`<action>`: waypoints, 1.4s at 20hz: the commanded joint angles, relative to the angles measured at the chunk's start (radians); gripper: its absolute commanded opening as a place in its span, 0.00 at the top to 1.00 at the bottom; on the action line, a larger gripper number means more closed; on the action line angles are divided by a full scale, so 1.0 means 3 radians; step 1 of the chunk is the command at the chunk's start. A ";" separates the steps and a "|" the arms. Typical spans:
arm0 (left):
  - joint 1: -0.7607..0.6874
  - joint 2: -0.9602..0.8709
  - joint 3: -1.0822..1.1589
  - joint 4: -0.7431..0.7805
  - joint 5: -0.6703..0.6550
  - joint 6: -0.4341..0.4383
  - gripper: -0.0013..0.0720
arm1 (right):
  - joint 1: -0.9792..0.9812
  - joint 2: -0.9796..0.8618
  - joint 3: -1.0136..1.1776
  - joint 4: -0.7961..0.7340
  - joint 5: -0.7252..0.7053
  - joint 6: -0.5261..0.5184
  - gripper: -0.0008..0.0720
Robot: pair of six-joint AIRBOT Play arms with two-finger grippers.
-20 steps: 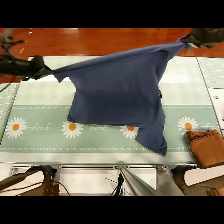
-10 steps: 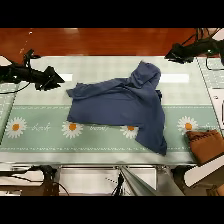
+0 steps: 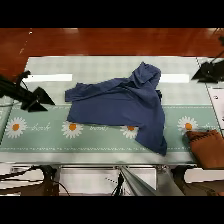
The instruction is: Fold the shirts.
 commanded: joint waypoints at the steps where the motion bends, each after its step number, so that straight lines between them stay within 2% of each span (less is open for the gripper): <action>1: -0.0050 0.0056 -0.0546 0.0037 0.0164 0.0192 0.17 | -0.0220 0.0337 -0.0875 0.0340 -0.0156 -0.0235 0.38; 6: -0.0281 -0.0008 -0.0690 -0.0039 0.0670 0.0189 0.17 | -0.0229 0.0403 -0.1214 0.0698 -0.0223 -0.0434 0.38; 9: -0.0462 -0.0174 -0.0690 -0.0064 0.0764 0.0175 0.17 | -0.0230 0.0404 -0.1213 0.0832 -0.0245 -0.0468 0.38; 12: -0.0636 -0.0408 -0.0689 -0.0291 0.0952 0.0174 0.17 | -0.0230 0.0404 -0.1213 0.0841 -0.0263 -0.0468 0.38; 13: -0.0673 -0.0458 -0.0689 -0.0350 0.1104 0.0100 0.25 | -0.0230 0.0404 -0.1213 0.0842 -0.0251 -0.0467 0.38; 14: -0.0704 -0.0481 -0.0687 -0.0355 0.1239 -0.0029 0.63 | -0.0230 0.0404 -0.1213 0.0842 -0.0223 -0.0465 0.38; 15: -0.0727 -0.0478 -0.0683 -0.0359 0.1291 -0.0032 0.89 | -0.0230 0.0404 -0.1214 0.0832 -0.0183 -0.0465 0.38; 16: -0.0740 -0.0477 -0.0671 -0.0357 0.1275 0.0011 0.95 | -0.0230 0.0404 -0.1214 0.0774 -0.0141 -0.0467 0.38; 18: -0.0739 -0.0470 -0.0660 -0.0352 0.1162 0.0114 0.95 | -0.0231 0.0430 -0.1289 0.0502 -0.0142 -0.0464 0.38; 20: -0.0739 -0.0462 -0.0660 -0.0352 0.1047 0.0237 0.95 | -0.0244 0.0579 -0.1630 0.0455 -0.0231 -0.0444 0.37; 21: -0.0739 -0.0454 -0.0660 -0.0352 0.1044 0.0259 0.95 | -0.0244 0.0683 -0.1862 0.0478 -0.0308 -0.0479 0.33; 22: -0.0739 -0.0446 -0.0660 -0.0354 0.1045 0.0271 0.95 | -0.0244 0.0797 -0.2111 0.0481 -0.0373 -0.0547 0.22; 23: -0.0739 -0.0444 -0.0660 -0.0354 0.1045 0.0278 0.95 | -0.0244 0.0889 -0.2319 0.0481 -0.0411 -0.0610 0.17; 26: -0.0739 -0.0436 -0.0660 -0.0354 0.1044 0.0278 0.95 | -0.0234 0.1034 -0.2797 0.0557 -0.0609 -0.0650 0.17; 28: -0.0739 -0.0430 -0.0657 -0.0355 0.1021 0.0281 0.95 | -0.0212 0.1034 -0.3030 0.0858 -0.0790 -0.0671 0.17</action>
